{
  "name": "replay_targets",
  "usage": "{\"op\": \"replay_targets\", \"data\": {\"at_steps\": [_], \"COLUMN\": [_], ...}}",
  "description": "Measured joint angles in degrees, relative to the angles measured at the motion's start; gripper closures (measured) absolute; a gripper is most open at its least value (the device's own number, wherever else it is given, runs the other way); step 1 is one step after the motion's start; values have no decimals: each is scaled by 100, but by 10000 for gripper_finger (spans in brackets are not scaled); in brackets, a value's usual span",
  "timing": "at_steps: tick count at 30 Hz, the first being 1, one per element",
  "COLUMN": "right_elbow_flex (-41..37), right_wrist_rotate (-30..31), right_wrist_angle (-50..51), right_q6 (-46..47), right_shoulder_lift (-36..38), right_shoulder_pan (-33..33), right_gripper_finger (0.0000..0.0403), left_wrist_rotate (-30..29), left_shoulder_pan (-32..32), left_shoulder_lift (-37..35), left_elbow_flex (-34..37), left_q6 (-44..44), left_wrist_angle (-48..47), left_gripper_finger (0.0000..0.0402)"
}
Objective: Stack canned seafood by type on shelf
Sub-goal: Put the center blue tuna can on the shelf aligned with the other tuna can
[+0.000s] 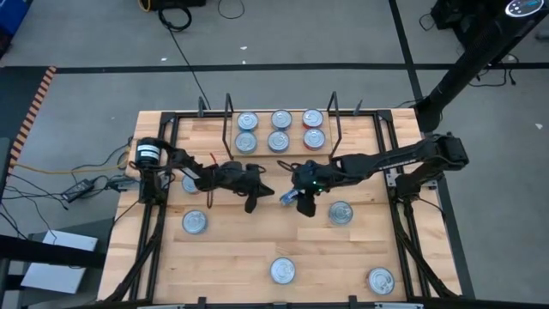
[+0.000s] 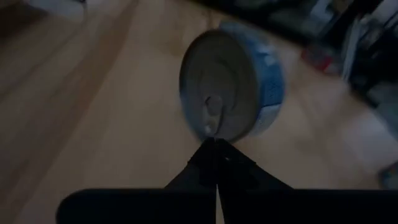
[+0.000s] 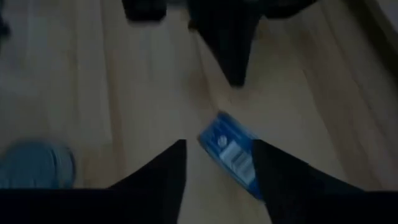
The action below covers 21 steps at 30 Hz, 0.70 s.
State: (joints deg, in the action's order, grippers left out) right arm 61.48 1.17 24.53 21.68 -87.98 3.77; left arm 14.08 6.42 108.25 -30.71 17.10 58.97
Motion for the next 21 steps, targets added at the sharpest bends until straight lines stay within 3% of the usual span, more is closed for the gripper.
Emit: {"op": "replay_targets", "data": {"at_steps": [9,21], "right_elbow_flex": [1429,2543], "right_wrist_rotate": [-61,-29], "right_wrist_angle": [1854,3069], "right_q6": [-1832,-3279], "right_shoulder_lift": [-656,-1995], "right_shoulder_pan": [-7,-13], "right_gripper_finger": [136,121], "left_wrist_rotate": [-134,-183], "left_shoulder_pan": [-24,-24], "left_shoulder_lift": [2,4], "left_elbow_flex": [547,583], "left_q6": [619,708], "left_wrist_angle": [895,900], "left_gripper_finger": [399,399]}}
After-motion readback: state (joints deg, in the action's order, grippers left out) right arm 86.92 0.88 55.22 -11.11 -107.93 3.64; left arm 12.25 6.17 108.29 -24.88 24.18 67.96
